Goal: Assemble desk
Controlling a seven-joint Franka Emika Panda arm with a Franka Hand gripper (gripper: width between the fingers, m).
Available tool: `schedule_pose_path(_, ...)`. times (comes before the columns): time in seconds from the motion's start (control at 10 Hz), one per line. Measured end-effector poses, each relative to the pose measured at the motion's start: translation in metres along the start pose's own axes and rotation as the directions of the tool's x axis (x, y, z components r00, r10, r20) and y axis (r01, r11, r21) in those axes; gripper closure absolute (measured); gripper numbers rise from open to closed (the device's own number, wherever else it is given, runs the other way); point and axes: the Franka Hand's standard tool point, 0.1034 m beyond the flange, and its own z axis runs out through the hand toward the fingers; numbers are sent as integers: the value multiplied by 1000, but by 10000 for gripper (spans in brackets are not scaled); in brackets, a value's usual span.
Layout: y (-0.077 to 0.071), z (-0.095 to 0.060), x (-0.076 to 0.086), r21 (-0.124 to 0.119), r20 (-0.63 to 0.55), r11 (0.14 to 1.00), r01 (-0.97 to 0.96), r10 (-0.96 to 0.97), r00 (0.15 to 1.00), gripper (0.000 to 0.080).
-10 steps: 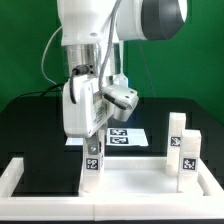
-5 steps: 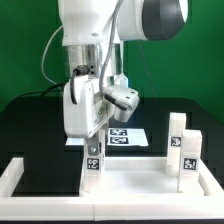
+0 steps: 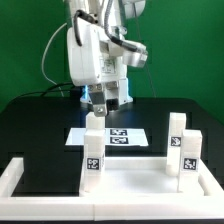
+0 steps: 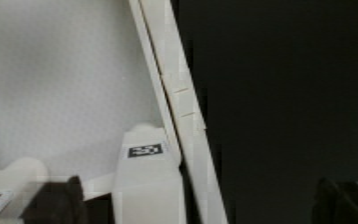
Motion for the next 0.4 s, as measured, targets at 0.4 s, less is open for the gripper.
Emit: schedule_pose_path(0.4, 1, 2, 1, -3, -2, 1000, 0, 0, 1000, 151)
